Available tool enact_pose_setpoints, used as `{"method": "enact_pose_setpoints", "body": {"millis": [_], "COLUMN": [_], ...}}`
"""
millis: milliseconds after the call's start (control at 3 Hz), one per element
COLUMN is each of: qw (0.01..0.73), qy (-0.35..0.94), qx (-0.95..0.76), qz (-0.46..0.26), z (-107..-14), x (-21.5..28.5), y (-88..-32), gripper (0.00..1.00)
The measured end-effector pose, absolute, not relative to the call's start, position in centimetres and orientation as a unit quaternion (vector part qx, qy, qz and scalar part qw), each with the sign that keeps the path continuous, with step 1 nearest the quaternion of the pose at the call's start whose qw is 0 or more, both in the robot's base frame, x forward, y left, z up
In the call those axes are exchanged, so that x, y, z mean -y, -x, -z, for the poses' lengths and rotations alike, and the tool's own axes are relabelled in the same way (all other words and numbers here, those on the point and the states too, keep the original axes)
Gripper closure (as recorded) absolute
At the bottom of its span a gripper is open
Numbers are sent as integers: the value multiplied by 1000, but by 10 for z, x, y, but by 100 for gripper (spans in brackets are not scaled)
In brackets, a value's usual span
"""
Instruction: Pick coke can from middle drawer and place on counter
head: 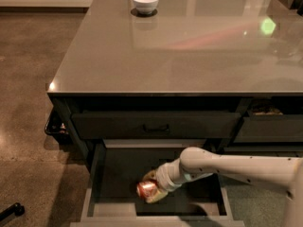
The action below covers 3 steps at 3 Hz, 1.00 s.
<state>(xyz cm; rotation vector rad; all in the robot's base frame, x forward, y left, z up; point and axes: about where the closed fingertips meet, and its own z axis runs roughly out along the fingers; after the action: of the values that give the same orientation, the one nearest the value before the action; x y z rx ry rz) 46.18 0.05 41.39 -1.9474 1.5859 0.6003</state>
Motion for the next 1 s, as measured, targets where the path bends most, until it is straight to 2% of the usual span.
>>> {"method": "enact_pose_setpoints", "body": {"millis": [333, 667, 1000], "qw": [304, 315, 315], "qy": [742, 762, 762], "qx": [-567, -551, -551], "qz": [-190, -127, -127], "z": [-505, -575, -575], "x": [-14, -18, -18], "y": [-465, -483, -483], "gripper": [100, 100, 100]}}
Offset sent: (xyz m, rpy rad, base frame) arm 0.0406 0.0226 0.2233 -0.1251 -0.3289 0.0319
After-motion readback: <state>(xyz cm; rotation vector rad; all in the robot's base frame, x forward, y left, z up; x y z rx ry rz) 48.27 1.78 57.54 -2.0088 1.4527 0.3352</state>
